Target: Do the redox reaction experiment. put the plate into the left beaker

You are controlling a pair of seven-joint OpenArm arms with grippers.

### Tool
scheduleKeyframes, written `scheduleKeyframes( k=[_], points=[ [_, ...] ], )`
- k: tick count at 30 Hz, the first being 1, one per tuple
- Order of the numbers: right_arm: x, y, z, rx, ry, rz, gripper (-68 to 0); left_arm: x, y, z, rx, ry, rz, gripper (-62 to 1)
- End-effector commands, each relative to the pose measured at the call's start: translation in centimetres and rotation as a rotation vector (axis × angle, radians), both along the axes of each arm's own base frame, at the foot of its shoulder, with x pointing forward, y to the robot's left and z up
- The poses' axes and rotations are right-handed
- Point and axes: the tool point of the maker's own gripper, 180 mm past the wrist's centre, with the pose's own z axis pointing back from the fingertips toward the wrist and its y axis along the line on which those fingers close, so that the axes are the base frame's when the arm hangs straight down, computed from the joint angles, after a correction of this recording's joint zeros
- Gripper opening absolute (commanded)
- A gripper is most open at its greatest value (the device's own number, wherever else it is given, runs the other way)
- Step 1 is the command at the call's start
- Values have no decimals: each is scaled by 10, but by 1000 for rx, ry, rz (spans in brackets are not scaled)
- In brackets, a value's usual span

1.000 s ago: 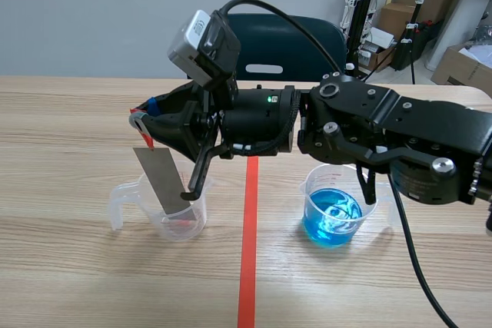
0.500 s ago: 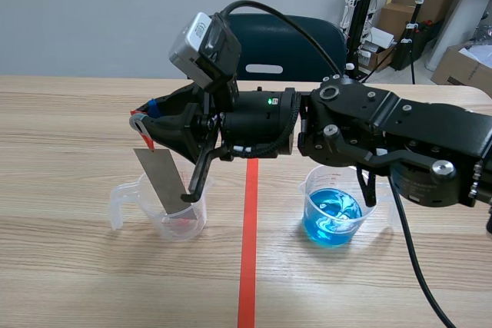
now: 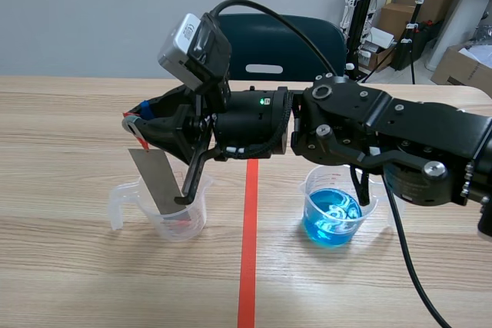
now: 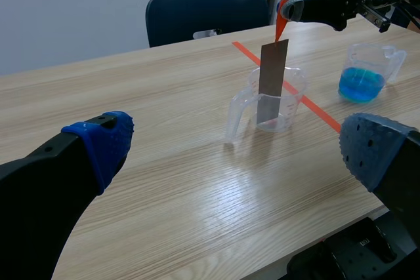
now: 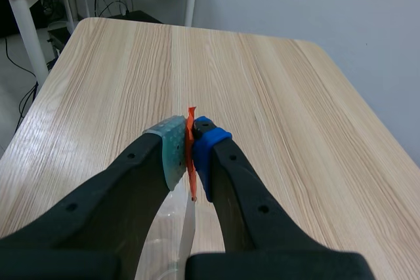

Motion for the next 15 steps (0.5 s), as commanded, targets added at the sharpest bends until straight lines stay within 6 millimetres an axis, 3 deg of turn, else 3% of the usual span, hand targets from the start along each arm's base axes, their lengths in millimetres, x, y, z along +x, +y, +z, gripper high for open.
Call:
scheduleKeyframes(
  k=[1,15],
  points=[
    [1,1,5,1,-14,6,-673,2,0,7,-13,-28,4,14],
    [2,1,0,-28,-9,1,-673,2,0,7,-13,-28,4,14]
  ],
)
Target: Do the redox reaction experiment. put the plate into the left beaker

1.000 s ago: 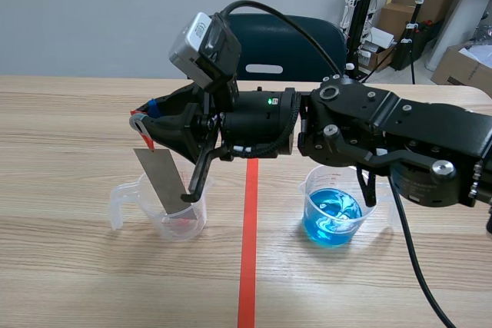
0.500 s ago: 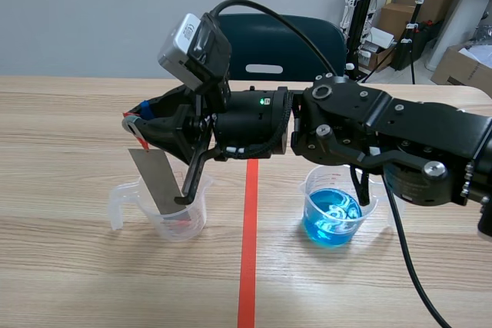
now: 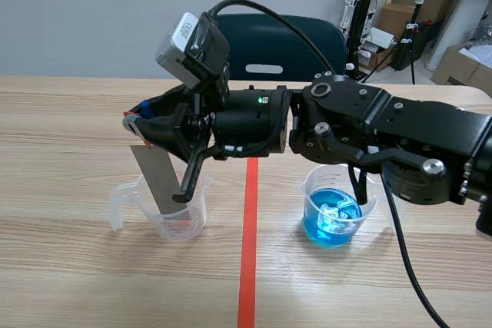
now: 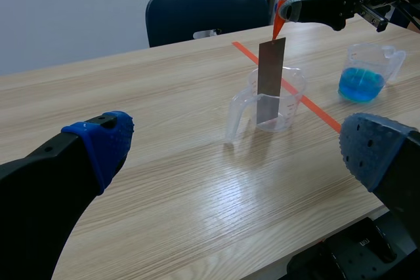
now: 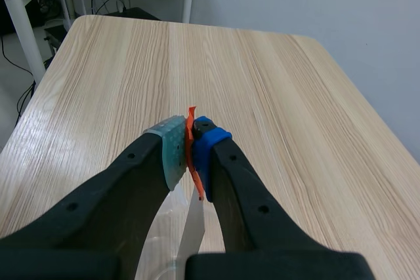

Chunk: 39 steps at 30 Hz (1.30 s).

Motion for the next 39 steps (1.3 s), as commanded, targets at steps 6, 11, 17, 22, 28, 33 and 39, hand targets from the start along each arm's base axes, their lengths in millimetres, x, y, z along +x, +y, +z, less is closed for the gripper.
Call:
scheduleKeyframes(
  k=[6,11,17,22,28,33,39],
  points=[
    [1,1,1,-19,-13,4,-673,2,0,7,-13,-28,4,14],
    [2,1,3,-5,0,0,-673,2,0,7,-13,-28,4,14],
    [2,1,4,4,9,-3,-565,2,0,7,-13,-28,4,14],
    [2,1,4,4,9,-2,-407,2,0,7,-13,-28,4,14],
    [2,1,5,7,9,-2,-255,2,0,7,-13,-28,4,14],
    [2,1,5,7,9,-2,-17,2,0,7,-13,-28,4,14],
    [2,1,5,8,8,-2,4,2,0,7,-13,-28,4,14]
  ],
)
